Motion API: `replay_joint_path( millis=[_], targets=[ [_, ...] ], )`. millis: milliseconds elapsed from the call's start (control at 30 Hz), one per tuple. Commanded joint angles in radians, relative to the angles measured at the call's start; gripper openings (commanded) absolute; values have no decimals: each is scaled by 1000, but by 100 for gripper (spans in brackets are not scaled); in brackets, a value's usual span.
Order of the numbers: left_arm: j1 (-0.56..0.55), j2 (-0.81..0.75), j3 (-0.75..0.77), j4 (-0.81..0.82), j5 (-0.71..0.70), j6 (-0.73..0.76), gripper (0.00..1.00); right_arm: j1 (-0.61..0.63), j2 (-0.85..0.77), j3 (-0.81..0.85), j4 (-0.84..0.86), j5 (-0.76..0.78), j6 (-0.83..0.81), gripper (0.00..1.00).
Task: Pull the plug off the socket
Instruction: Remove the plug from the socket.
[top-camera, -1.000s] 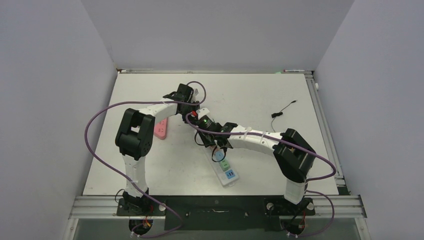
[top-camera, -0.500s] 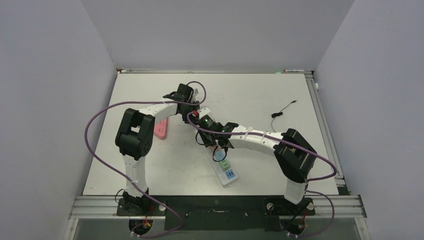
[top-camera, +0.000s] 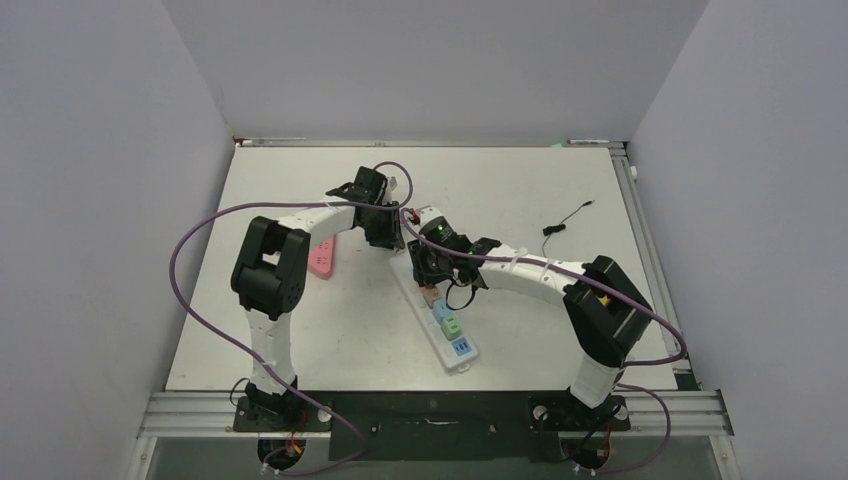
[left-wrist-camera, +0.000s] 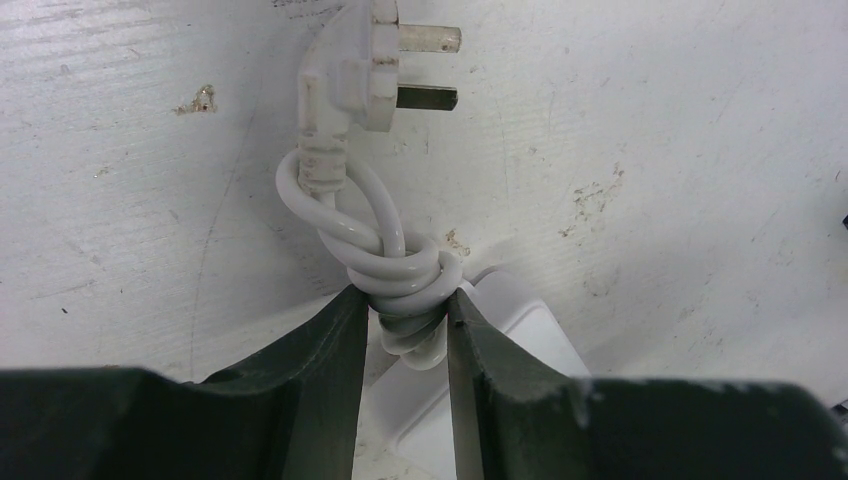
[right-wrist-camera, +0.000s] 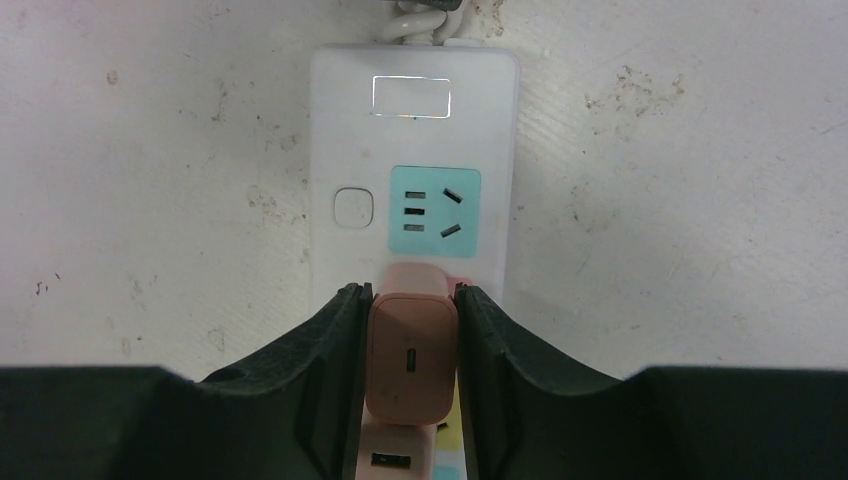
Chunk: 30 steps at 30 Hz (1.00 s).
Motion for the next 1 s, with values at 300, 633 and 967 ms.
replay_joint_path(
  millis=[300,633,967],
  targets=[
    [5,52,21,-16,-77,40,0,71,-28,10,-38,188,-22,5],
    [5,54,20,-14,-71,39,0,165,-6,62,-99,378,-80,5],
    [6,52,21,-12,-68,37,0,240,32,104,-124,465,-139,5]
  ],
)
